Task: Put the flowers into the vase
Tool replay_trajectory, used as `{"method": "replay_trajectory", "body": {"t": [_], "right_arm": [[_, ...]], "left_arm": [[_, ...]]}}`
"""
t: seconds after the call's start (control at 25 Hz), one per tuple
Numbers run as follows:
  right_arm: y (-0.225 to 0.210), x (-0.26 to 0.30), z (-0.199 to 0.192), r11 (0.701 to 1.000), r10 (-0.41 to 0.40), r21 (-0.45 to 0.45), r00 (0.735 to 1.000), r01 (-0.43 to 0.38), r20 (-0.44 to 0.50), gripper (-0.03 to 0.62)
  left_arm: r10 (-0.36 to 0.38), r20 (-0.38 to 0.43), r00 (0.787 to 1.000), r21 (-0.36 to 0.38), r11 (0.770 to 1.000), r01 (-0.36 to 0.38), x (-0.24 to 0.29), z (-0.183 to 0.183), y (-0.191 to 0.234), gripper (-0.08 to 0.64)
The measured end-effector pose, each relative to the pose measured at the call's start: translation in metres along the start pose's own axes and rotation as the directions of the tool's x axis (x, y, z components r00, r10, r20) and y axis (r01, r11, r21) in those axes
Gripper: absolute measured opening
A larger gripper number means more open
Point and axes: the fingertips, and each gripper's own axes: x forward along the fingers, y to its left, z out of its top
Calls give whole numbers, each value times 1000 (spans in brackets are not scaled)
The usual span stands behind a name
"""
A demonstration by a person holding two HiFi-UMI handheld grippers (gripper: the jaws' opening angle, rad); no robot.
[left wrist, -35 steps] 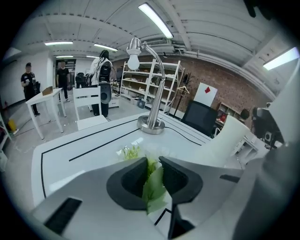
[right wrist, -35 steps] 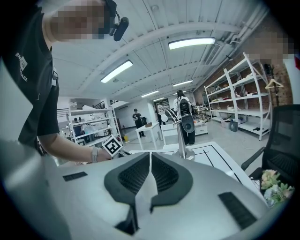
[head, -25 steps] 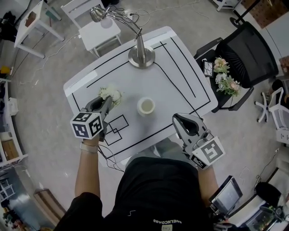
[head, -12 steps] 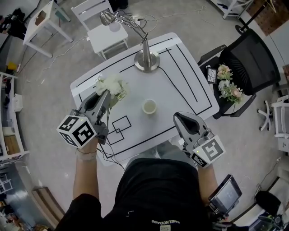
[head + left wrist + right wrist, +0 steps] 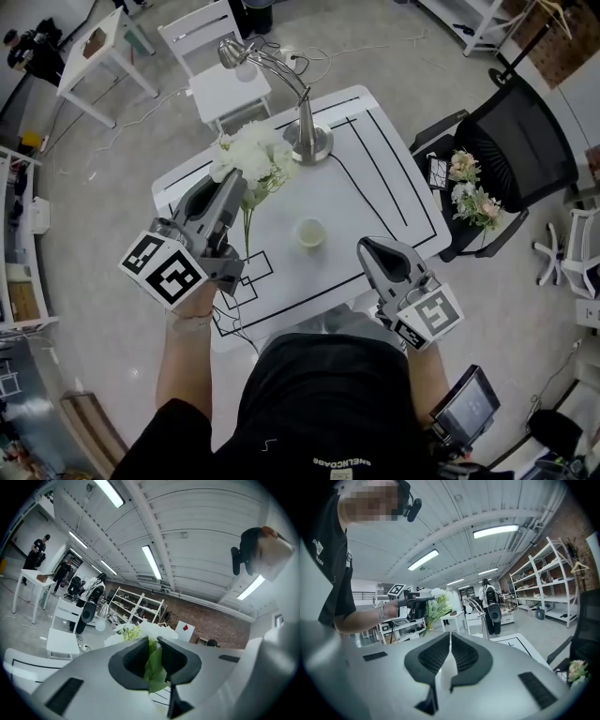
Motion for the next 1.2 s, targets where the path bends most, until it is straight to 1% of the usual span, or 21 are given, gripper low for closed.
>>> {"method": "replay_trajectory", "body": {"t": [0.28,0.48,0.6,0.68,0.76,0.84,1.0,1.2], "right_arm": [[3,-4,8,1000,-6,-19,1000,6,15,2],[0,-11,12,999,-17,-28,1000,18,23,2],[-2,-16,14,999,-32,-29,999,33,24,2],[-3,-19,14,999,-39,-28,999,40,25,2],[-4,-22,13,999,-45,-27,999,46,25,2],[-6,-24,11,998,-49,-27,998,50,24,2],[-7,-26,11,998,-52,-26,998,53,20,2],[-8,-25,9,998,-51,-24,999,51,12,2]], "left_arm": [[-100,83,992,-1,995,100,24,33,-38,57],[-175,151,973,-10,984,179,40,47,-61,57],[-213,176,961,-30,975,221,49,49,-70,55],[-224,188,956,-31,972,234,53,47,-73,55],[-225,193,955,-11,973,231,56,41,-74,55],[-228,192,954,7,973,231,59,32,-74,55],[-247,186,951,18,969,248,59,11,-73,55],[-242,178,954,52,970,237,51,-15,-69,55]]}}
